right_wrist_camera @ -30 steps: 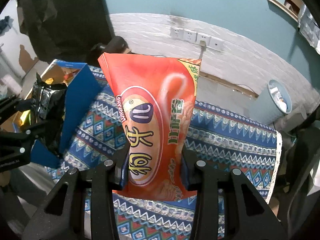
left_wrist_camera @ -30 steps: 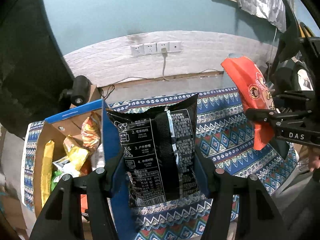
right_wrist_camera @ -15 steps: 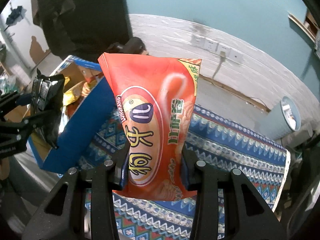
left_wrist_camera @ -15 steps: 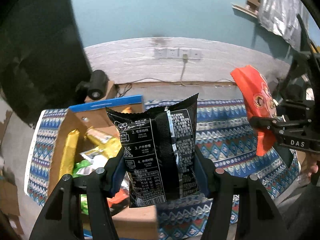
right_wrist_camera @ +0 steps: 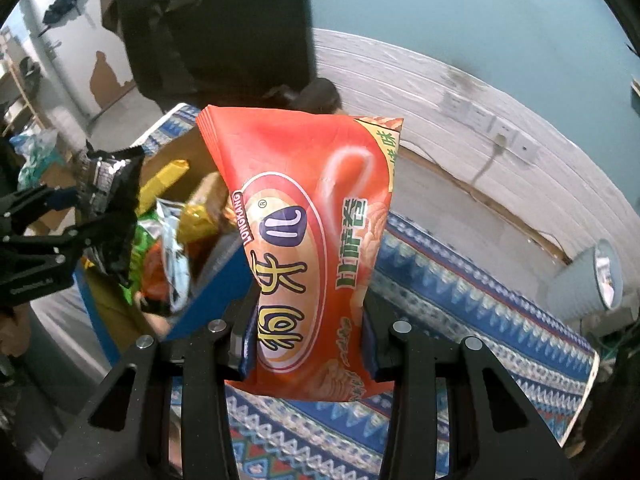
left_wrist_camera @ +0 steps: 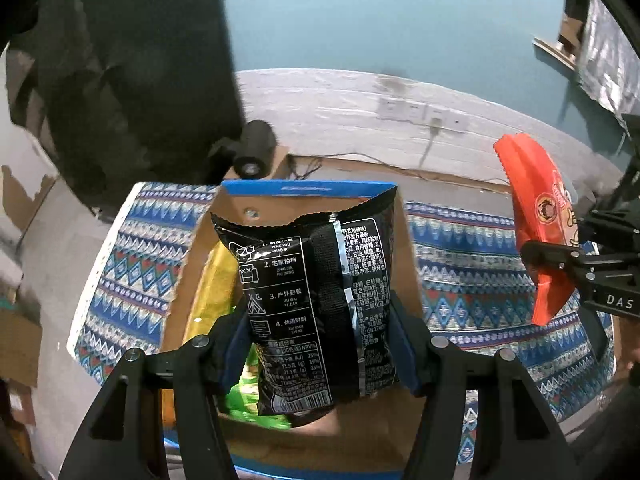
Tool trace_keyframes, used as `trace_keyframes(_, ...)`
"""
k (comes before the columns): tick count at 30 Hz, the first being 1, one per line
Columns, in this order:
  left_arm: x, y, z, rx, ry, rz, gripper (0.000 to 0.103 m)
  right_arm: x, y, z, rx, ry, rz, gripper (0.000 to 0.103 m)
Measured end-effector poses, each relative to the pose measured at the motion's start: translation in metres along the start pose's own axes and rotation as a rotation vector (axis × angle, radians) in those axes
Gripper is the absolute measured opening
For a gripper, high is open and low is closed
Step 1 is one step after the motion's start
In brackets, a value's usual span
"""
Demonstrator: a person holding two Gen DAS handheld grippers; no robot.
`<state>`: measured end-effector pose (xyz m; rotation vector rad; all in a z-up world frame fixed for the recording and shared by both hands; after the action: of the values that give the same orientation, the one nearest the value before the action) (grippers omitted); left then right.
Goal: Organize snacks
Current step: 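Lift both bags and carry them over the cardboard box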
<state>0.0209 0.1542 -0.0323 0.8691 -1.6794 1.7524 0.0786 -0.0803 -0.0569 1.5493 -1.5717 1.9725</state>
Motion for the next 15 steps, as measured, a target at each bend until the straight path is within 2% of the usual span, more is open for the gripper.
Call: trace_keyframes(15, -0.013, 0.014, -0.052, 0.083, -0.065, -0.052, 0.062, -0.044, -0.036, -0.071, 0.070, -0.086, -0.026, 0.039)
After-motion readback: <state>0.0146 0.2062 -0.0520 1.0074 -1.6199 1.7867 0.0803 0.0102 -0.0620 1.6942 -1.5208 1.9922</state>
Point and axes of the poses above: each gripper's, at about its wrist camera, not at the fingertips, and x roughly against the way its jaws point, z to its right, y to its underside, the point moved 1 cm from there along -x, roughly the way its jaws point, and after that the axes turned 5 degrees about z, right-handed, at the moved point
